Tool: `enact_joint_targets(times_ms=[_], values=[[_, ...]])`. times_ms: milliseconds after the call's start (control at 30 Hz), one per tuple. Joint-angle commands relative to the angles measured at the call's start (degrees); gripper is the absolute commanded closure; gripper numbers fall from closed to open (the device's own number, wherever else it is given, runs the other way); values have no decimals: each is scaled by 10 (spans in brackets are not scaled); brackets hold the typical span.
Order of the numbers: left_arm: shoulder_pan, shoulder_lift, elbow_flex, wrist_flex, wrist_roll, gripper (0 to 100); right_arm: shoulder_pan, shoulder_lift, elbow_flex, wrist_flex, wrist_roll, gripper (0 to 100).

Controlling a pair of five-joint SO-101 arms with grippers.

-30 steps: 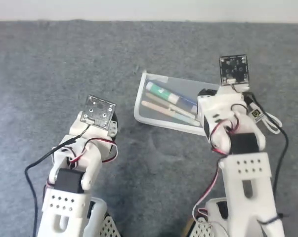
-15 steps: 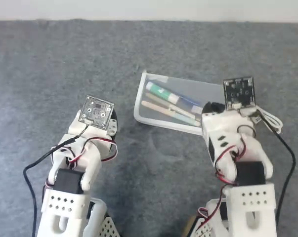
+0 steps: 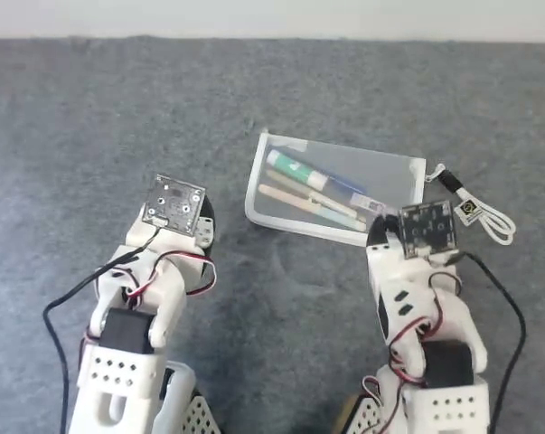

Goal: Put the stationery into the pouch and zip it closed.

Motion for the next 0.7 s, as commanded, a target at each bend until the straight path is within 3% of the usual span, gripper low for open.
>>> enact_joint_targets(times_ms=[0, 400, 667], values=[[-33, -6, -8, -31, 28, 991, 8, -66, 33, 3, 8, 989], [-58, -6, -13, -27, 53, 991, 7, -129, 97, 40, 5, 989], [-62, -6, -52, 33, 79, 991, 7, -129, 160, 40, 4, 988]])
